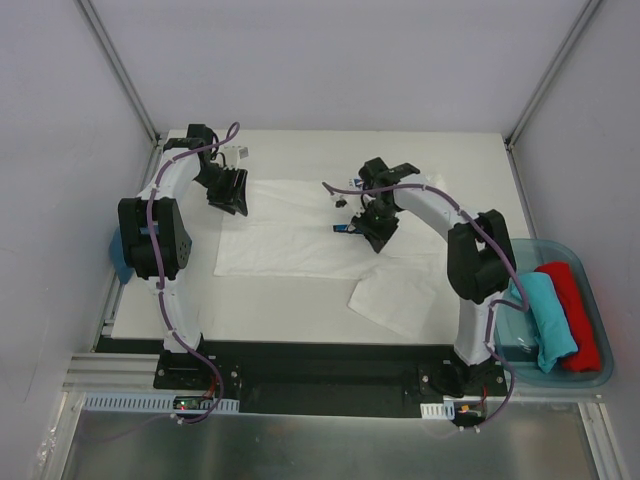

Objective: Roll the t-shirts
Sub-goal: Fold the T-shirt at the center of the board.

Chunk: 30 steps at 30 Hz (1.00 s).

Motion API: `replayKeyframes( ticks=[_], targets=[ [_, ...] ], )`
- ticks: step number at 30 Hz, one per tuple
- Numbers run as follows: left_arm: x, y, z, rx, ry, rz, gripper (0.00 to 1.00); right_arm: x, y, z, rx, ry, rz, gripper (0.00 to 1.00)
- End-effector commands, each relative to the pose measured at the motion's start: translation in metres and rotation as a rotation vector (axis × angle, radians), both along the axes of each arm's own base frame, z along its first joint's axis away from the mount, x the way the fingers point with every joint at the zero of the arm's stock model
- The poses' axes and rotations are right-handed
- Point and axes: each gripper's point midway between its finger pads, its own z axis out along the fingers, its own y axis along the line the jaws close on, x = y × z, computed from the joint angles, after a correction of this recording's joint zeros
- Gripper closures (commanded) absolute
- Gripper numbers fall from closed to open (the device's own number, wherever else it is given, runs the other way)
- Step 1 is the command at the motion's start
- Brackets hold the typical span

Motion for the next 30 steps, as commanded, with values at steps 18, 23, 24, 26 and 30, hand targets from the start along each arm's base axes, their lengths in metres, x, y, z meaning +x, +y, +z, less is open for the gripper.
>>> replayKeyframes(
  ticks=[18,23,24,26,30],
  targets=[
    [-0.031,-0.071,0.052,-0.373,0.070,-0.063,0.55,0.022,-0.075,0.053,0.079,0.007,-0.433,0.59],
    [-0.033,-0.128,0.085,-0.501,0.110,-0.123,0.50,0.000,-0.120,0.065,0.129,0.057,-0.638,0.59],
    [-0.030,-0.138,0.088,-0.512,0.113,-0.128,0.49,-0.004,-0.122,0.064,0.146,0.089,-0.672,0.59],
    [-0.023,-0.165,0.089,-0.524,0.153,-0.114,0.45,-0.011,-0.137,0.063,0.154,0.128,-0.737,0.60],
    [-0.029,-0.211,0.080,-0.489,0.156,-0.176,0.43,-0.034,-0.150,0.049,0.201,0.232,-0.856,0.64]
  ],
)
